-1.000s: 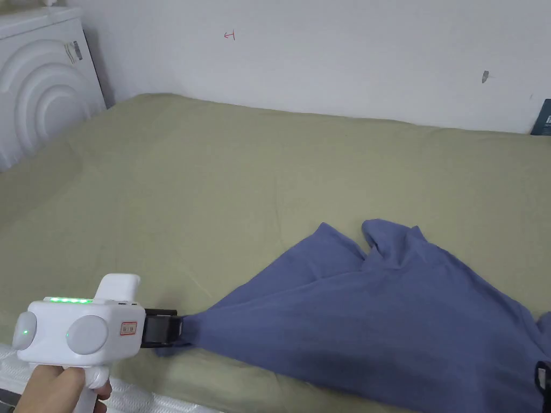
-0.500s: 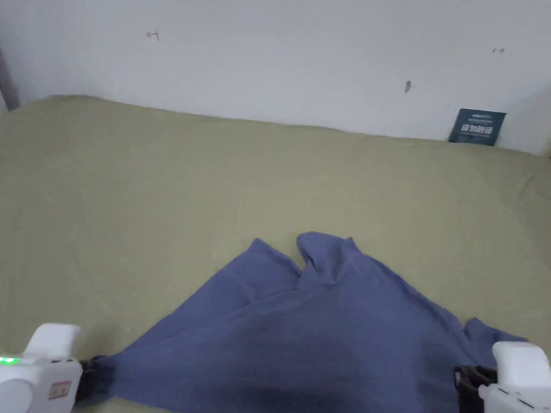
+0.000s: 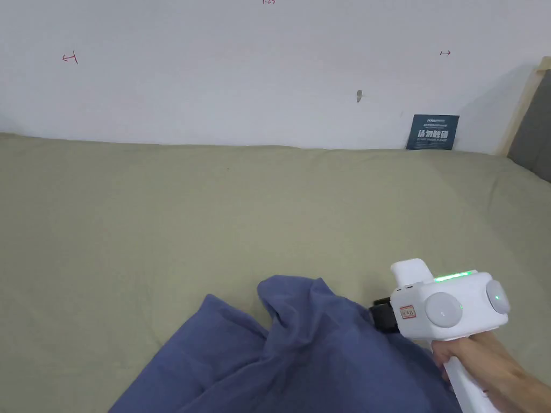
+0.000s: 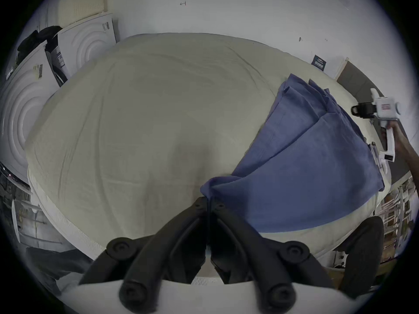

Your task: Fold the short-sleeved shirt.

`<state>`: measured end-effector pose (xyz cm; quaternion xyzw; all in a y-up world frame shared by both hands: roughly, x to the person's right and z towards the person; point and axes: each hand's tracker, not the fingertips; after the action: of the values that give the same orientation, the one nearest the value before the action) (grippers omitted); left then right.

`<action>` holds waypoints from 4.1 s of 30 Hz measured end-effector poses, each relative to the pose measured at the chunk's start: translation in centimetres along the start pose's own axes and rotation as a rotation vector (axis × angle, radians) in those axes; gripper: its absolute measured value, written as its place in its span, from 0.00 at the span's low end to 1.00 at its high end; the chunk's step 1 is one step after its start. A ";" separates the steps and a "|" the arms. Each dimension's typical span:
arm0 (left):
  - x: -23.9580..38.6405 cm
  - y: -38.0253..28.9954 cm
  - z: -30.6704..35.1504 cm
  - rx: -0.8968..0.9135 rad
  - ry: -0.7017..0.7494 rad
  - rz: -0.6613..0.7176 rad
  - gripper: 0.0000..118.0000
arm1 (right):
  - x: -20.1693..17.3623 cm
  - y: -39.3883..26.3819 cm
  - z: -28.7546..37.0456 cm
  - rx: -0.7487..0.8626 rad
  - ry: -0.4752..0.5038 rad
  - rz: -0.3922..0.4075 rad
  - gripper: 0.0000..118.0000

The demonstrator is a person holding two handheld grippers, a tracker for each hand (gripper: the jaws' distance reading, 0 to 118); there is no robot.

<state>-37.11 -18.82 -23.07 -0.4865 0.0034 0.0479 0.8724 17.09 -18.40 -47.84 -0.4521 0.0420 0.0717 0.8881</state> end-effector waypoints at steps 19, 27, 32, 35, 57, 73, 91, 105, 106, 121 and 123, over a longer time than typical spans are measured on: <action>0.1 2.4 4.4 0.095 -0.003 0.005 0.02 | -0.2 0.2 11.1 0.167 -0.007 0.013 0.00; 3.5 11.3 15.3 0.341 -0.088 0.000 0.02 | 4.2 1.0 31.0 0.462 -0.075 -0.011 0.00; 6.7 18.5 20.4 0.464 -0.050 -0.061 0.02 | 6.8 0.9 41.1 0.616 -0.161 -0.065 0.00; 8.5 22.1 23.2 0.510 -0.014 -0.081 0.02 | 8.3 1.1 44.6 0.657 -0.197 -0.091 0.00; 12.0 36.1 25.8 0.629 0.191 -0.057 0.02 | 10.1 14.9 42.7 0.738 -0.255 -0.158 0.00; 15.0 48.0 18.7 0.677 0.285 -0.067 0.02 | 11.7 28.1 34.6 0.755 -0.337 -0.150 0.00; 13.8 38.3 -2.7 0.434 0.252 -0.110 0.02 | 10.8 14.8 15.4 0.427 -0.278 -0.159 0.00; 7.8 13.7 -3.5 0.235 0.169 -0.107 0.02 | 6.7 -12.3 15.2 0.236 -0.116 -0.192 0.00; 7.5 12.3 -3.1 0.234 0.166 -0.100 0.02 | 6.3 -13.9 15.8 0.225 -0.115 -0.195 0.00; 4.8 -2.4 4.9 0.192 0.138 -0.118 0.02 | 4.4 -29.1 22.1 0.184 -0.060 -0.258 0.00; 4.8 -3.0 5.1 0.188 0.136 -0.120 0.02 | 4.3 -29.6 22.1 0.180 -0.060 -0.266 0.00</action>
<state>-32.29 -15.61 -18.10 -0.4039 0.0380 -0.0378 0.9132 26.46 -17.37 -11.87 -0.3700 -0.0389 -0.0371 0.9275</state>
